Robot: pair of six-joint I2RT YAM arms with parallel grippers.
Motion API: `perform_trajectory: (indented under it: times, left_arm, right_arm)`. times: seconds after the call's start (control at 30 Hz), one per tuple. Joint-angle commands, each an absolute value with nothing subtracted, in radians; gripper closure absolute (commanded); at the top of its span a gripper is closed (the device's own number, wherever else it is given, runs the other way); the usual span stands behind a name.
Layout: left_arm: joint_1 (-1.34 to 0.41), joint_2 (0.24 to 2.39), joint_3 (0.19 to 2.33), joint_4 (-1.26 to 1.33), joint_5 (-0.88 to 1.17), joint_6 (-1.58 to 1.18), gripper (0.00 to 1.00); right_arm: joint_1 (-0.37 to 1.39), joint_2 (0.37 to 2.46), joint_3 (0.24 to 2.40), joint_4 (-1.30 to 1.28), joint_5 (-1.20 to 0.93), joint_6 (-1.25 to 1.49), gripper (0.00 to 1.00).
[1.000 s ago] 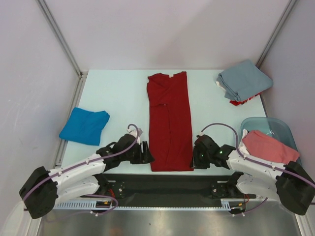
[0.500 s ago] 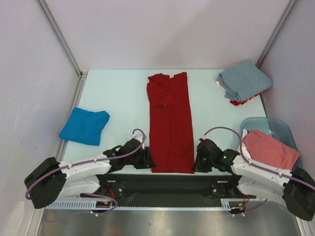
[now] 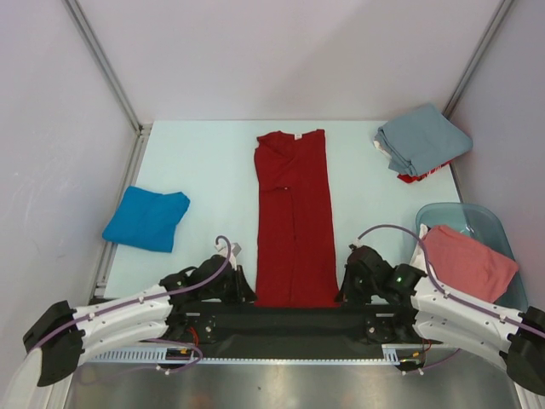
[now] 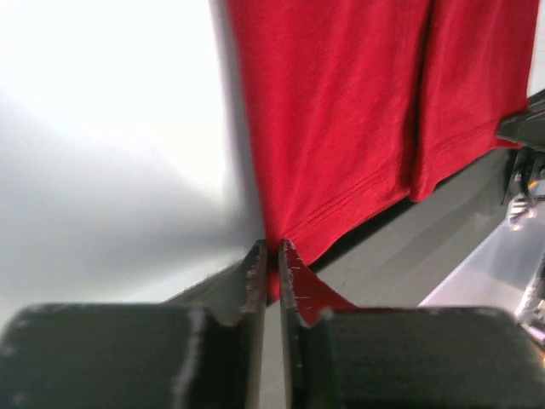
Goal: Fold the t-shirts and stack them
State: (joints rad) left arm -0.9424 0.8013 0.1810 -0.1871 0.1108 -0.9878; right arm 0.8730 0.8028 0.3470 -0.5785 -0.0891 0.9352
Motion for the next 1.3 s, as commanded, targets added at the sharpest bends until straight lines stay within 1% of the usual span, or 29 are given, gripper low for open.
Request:
perform_trajectory:
  times: [0.0,0.07,0.13,0.23,0.3,0.33,0.37,0.43,0.47,0.53,0.7,0.87,1.0,1.07,1.1,1.13,1.17,1.2,1.27]
  left_arm:
    - [-0.951,0.750,0.149,-0.230,0.140,-1.031,0.82]
    - [-0.951,0.752,0.155,-0.235,0.140,-1.031,0.79]
    - [-0.951,0.764,0.158,-0.224,0.147,-1.028,0.80]
    - [-0.950,0.778,0.179,-0.219,0.158,-1.020,0.90]
    - [-0.951,0.784,0.221,-0.225,0.138,-1.009,0.90]
    - [-0.951,0.799,0.235,-0.239,0.134,-1.006,0.84]
    - [-0.950,0.810,0.268,-0.254,0.127,-1.003,0.59]
    - [-0.951,0.843,0.293,-0.290,0.112,-0.991,0.38]
    - [-0.951,0.850,0.291,-0.288,0.115,-0.991,0.34]
    - [-0.951,0.841,0.272,-0.263,0.115,-1.003,0.34]
    - [-0.951,0.810,0.210,-0.224,0.129,-1.043,0.40]
    - [-0.951,0.827,0.187,-0.163,0.138,-1.052,0.54]
    - [-0.951,0.888,0.184,-0.063,0.163,-1.068,0.57]
    - [-0.951,0.916,0.189,-0.045,0.169,-1.068,0.66]
    - [-0.951,0.922,0.192,-0.041,0.167,-1.066,0.74]
    - [-0.951,0.920,0.195,-0.047,0.167,-1.066,0.89]
    - [-0.951,0.916,0.199,-0.055,0.166,-1.065,0.97]
    - [-0.951,0.908,0.202,-0.069,0.160,-1.062,1.00]
    - [-0.951,0.868,0.221,-0.128,0.155,-1.057,0.99]
  right_arm:
    - [0.897,0.781,0.328,-0.612,-0.123,0.963,1.00]
    - [0.917,0.784,0.337,-0.606,-0.117,0.969,1.00]
    - [0.922,0.787,0.357,-0.606,-0.114,0.973,1.00]
    - [0.923,0.782,0.408,-0.620,-0.092,0.963,1.00]
    - [0.923,0.788,0.448,-0.629,-0.069,0.956,1.00]
    - [0.923,0.796,0.465,-0.637,-0.052,0.950,1.00]
    - [0.923,0.807,0.498,-0.638,-0.046,0.937,1.00]
    - [0.923,0.845,0.523,-0.649,-0.038,0.931,1.00]
    - [0.925,0.854,0.528,-0.649,-0.041,0.925,1.00]
    - [0.923,0.861,0.520,-0.637,-0.049,0.925,1.00]
    - [0.923,0.839,0.482,-0.621,-0.054,0.942,1.00]
    - [0.923,0.833,0.457,-0.609,-0.058,0.950,1.00]
    - [0.923,0.833,0.437,-0.586,-0.067,0.960,1.00]
    - [0.923,0.833,0.431,-0.583,-0.069,0.963,1.00]
    - [0.925,0.831,0.430,-0.583,-0.069,0.963,1.00]
    - [0.923,0.830,0.430,-0.584,-0.069,0.963,1.00]
    - [0.923,0.828,0.430,-0.586,-0.069,0.963,1.00]
    - [0.923,0.825,0.430,-0.591,-0.069,0.963,1.00]
    - [0.925,0.813,0.437,-0.597,-0.069,0.960,1.00]
